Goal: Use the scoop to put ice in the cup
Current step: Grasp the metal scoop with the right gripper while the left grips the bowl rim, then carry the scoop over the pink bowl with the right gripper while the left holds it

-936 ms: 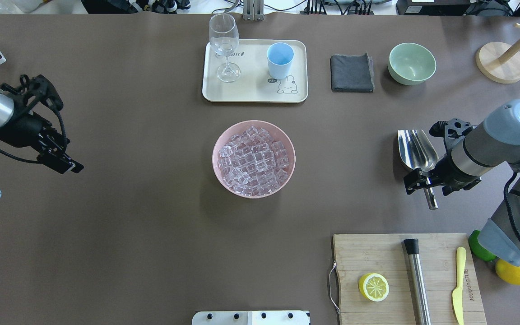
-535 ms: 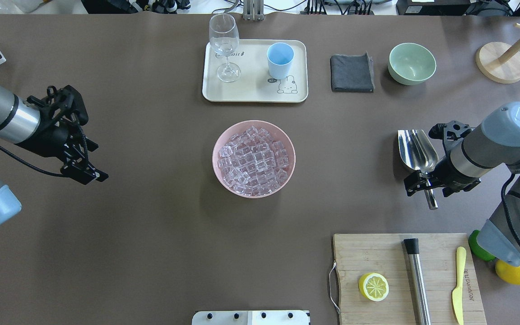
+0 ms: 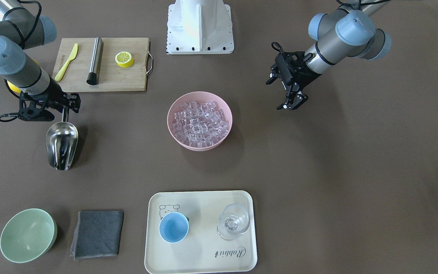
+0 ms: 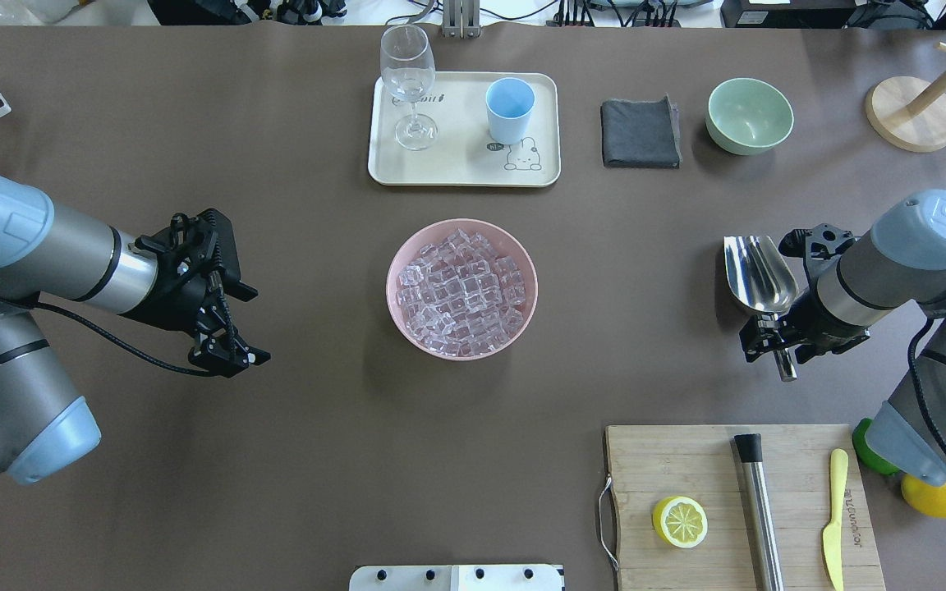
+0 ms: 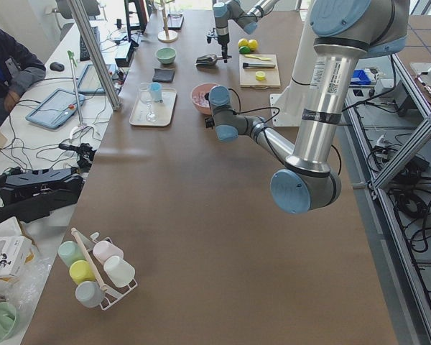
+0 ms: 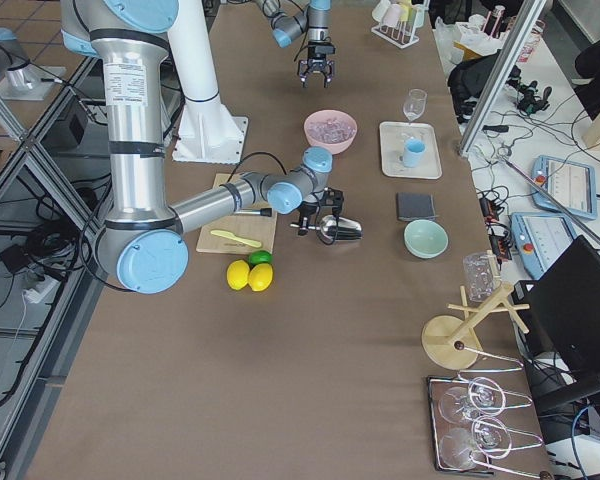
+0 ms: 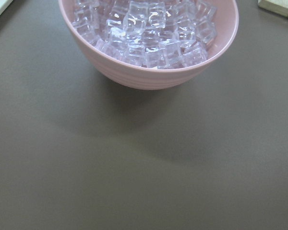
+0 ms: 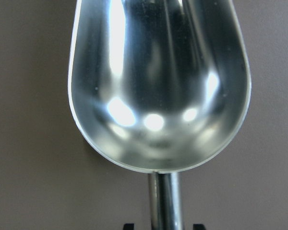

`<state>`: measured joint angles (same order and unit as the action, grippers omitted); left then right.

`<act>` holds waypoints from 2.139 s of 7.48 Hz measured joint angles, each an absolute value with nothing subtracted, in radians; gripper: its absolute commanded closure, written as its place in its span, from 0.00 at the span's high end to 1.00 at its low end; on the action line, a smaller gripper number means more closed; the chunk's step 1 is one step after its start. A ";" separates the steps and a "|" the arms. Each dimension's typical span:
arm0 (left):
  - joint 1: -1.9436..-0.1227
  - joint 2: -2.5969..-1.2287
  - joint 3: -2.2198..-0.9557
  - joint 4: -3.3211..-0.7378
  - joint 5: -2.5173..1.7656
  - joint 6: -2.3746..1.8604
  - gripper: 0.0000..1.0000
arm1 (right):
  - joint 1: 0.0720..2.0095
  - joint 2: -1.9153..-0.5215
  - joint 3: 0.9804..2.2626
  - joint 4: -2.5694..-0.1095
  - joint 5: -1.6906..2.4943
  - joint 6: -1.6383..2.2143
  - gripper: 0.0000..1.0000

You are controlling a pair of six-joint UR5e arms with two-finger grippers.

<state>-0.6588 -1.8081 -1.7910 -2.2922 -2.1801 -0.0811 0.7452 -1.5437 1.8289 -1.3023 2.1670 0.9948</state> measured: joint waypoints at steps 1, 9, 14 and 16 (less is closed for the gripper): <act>-0.643 -1.838 -1.727 -2.380 -2.176 -0.082 0.94 | 0.746 -1.546 1.826 -1.302 2.168 0.994 0.00; -0.517 -2.057 -1.334 -2.797 -1.853 -0.080 0.97 | 0.921 -1.535 2.021 -1.524 2.233 0.594 0.00; -0.522 -2.109 -1.301 -2.796 -1.912 -0.081 0.97 | 0.952 -1.345 2.055 -1.774 2.114 -0.043 0.00; -0.525 -2.110 -1.303 -2.798 -1.932 -0.081 0.97 | 0.948 -1.301 2.048 -1.844 2.082 -0.275 0.00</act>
<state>-0.5247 -2.1103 -1.3033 -2.7977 -1.9319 -0.0812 0.9480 -1.3009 2.0476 -1.8438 2.0819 -0.2748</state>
